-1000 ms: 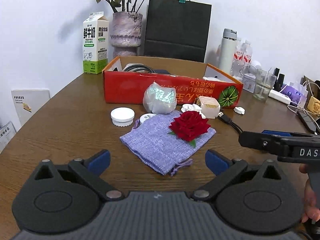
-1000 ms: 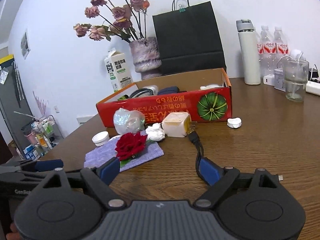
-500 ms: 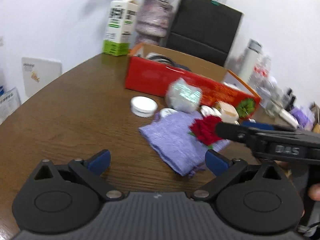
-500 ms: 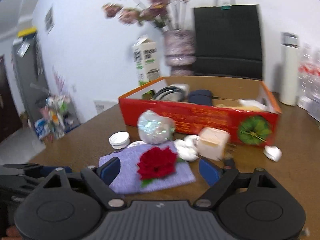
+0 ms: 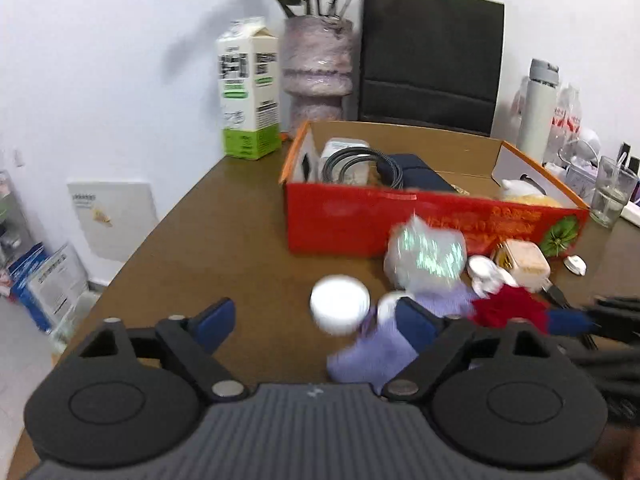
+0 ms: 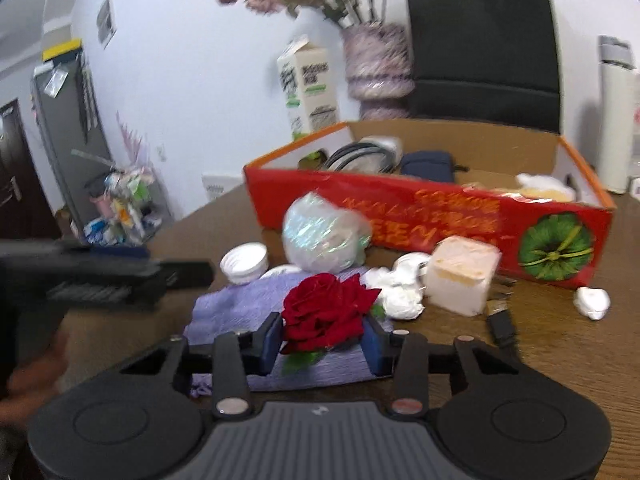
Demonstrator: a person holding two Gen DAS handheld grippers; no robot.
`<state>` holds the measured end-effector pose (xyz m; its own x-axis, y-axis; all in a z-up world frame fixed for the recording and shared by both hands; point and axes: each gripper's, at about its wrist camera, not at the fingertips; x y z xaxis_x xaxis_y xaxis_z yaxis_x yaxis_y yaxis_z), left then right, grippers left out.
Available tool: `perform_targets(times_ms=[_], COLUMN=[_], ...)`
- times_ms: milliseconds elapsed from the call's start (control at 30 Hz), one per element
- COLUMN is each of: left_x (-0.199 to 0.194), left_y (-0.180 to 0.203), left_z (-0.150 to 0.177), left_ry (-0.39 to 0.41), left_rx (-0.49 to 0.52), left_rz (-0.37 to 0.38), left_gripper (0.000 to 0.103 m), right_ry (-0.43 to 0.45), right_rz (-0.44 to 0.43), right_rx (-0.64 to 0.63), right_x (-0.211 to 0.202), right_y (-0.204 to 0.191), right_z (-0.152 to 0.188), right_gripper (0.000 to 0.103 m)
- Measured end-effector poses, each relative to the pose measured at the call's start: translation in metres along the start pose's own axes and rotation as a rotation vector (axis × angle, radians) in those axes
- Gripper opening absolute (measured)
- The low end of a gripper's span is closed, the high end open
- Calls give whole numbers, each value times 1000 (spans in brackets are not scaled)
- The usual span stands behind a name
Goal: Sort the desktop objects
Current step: 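Grasp the white round lid with the left tool while the right tool grasps the red rose, then drop the lid into the box with the left tool while the right tool drops the rose in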
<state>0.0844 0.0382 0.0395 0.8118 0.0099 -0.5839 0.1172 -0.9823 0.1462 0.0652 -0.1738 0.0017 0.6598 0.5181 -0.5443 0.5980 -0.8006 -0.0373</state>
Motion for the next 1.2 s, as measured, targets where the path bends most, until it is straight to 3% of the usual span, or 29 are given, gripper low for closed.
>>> perform_targets(times_ms=[67, 200, 333, 600, 700, 867, 967, 1067, 1133, 1200], left_x=[19, 43, 45, 11, -10, -12, 13, 61, 100, 128], left_y=[-1, 3, 2, -7, -2, 12, 29, 46, 54, 62], left_z=[-9, -7, 1, -6, -34, -94, -123, -136, -139, -135], left_ry=[-36, -94, -85, -12, 33, 93, 41, -55, -151, -198], left_rx=[-18, -16, -18, -74, -39, -15, 13, 57, 59, 94], left_rz=[17, 44, 46, 63, 114, 184, 204, 193, 153, 145], left_gripper=[67, 54, 41, 41, 41, 41, 41, 41, 41, 41], right_ry=[24, 52, 78, 103, 130, 257, 295, 268, 215, 140], right_rz=[18, 45, 59, 50, -1, -10, 32, 92, 111, 124], right_rx=[18, 42, 49, 44, 95, 135, 142, 158, 193, 255], right_x=[-7, -16, -20, -27, -42, -76, -83, -70, -50, -22], right_y=[5, 12, 14, 10, 17, 38, 59, 84, 105, 129], right_z=[2, 3, 0, 3, -6, -46, -77, -107, -124, -135], right_gripper=[40, 40, 40, 40, 40, 40, 40, 40, 40, 40])
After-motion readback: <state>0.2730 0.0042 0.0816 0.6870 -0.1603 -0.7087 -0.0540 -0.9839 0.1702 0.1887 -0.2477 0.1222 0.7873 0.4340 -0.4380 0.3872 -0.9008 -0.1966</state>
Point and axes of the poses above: each gripper's, at about its wrist camera, not at the fingertips, and x roughly the way its jaws point, y to its right, z to its underside, and after that the axes turned 10 degrees about -x, right-handed
